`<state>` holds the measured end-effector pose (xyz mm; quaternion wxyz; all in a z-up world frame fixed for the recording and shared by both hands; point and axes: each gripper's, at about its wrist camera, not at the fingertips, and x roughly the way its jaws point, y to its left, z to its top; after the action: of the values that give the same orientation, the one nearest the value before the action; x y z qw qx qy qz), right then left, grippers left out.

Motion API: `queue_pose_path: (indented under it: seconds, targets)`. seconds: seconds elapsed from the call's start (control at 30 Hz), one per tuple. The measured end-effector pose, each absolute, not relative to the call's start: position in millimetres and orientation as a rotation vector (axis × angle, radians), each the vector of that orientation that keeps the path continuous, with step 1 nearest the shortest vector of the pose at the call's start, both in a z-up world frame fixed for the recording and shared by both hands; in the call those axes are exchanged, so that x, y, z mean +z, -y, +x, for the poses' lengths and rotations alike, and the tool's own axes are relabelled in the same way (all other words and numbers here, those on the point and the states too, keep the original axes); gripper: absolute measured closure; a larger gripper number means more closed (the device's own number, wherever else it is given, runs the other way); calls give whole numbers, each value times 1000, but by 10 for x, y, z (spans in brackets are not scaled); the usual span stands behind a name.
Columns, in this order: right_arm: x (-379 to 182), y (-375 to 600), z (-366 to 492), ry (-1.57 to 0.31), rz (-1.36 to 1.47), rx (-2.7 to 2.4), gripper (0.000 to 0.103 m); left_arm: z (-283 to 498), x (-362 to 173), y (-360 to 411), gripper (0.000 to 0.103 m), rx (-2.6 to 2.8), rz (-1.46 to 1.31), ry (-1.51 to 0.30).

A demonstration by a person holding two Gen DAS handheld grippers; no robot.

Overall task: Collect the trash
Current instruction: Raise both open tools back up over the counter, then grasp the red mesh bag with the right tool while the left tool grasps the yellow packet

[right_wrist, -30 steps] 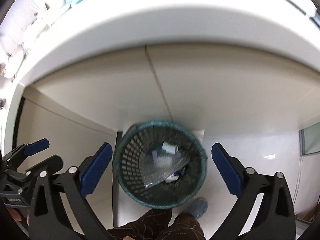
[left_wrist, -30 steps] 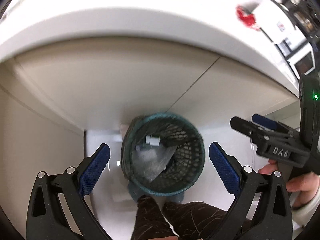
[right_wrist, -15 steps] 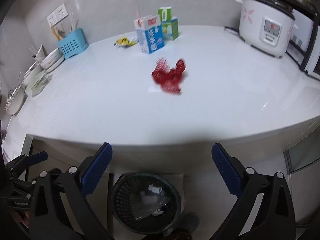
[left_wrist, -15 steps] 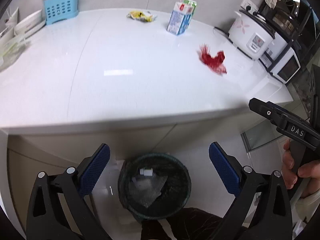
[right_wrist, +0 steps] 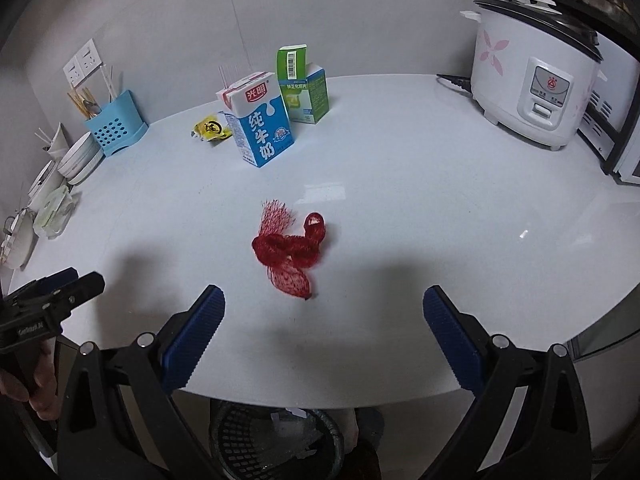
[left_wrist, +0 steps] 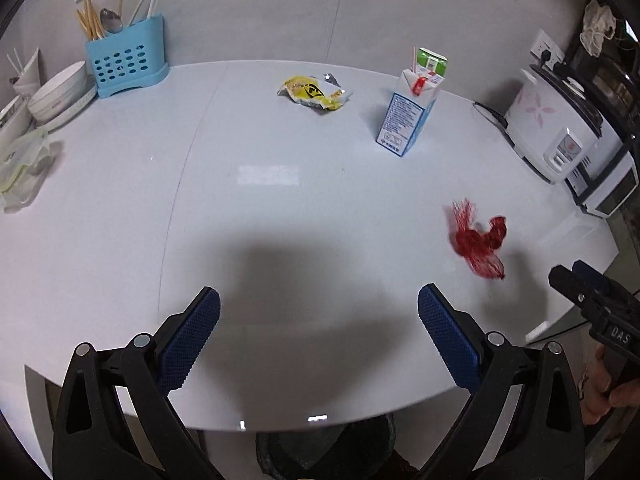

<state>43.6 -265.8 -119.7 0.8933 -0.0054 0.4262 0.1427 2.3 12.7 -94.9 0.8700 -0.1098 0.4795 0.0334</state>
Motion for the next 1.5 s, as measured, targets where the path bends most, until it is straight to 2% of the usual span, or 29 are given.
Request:
queue_pose_path:
  seconds: [0.27, 0.57, 0.93, 1.07, 1.43, 1.5]
  targets:
    - [-1283, 2464, 902, -988, -5, 298, 8, 884, -1018, -274, 6, 136, -238, -1006]
    - [-1429, 2214, 1199, -1055, -52, 308, 13, 1726, -1075, -588, 6, 178, -232, -1015]
    - [-1623, 2216, 1390, -1064, -52, 288, 13, 2706, -1211, -853, 6, 182, -204, -1025]
    - [-1665, 2178, 1417, -1069, -61, 292, 18, 2908, -1334, -853, 6, 155, -204, -1036]
    - [-1764, 2116, 1493, -1091, -84, 313, 24, 3150, -1588, -768, 7, 116, -215, -1065]
    - [-1767, 2101, 1490, -1085, -98, 318, 28, 3158, -1621, -718, 12, 123, -203, -1076]
